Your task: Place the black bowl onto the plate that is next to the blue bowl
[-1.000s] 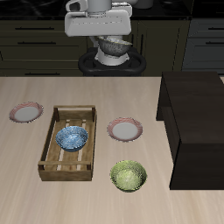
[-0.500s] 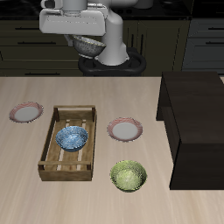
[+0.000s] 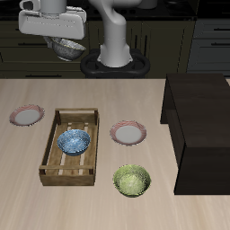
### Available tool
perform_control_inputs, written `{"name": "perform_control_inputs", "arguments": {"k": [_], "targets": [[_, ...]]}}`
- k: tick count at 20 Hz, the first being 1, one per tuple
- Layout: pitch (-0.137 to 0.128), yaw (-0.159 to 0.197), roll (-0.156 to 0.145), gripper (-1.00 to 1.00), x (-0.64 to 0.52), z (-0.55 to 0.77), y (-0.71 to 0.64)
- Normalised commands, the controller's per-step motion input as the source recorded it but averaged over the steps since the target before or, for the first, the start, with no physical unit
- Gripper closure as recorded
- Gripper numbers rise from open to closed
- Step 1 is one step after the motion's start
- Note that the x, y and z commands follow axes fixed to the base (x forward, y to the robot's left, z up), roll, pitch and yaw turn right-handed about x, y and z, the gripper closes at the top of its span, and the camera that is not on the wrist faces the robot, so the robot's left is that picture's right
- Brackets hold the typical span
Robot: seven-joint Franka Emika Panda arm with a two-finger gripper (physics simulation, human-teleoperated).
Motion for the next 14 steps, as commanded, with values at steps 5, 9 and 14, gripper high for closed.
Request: {"name": "perform_control_inputs", "arguments": {"k": [5, 9, 14], "targets": [[0.006, 0.009, -0.008, 1.0, -0.2, -0.19, -0.42], [-0.001, -0.001, -0.002, 1.0, -0.23, -0.16, -0.32], [-0.032, -0.002, -0.027, 1.0, -0.19, 0.05, -0.38]]}}
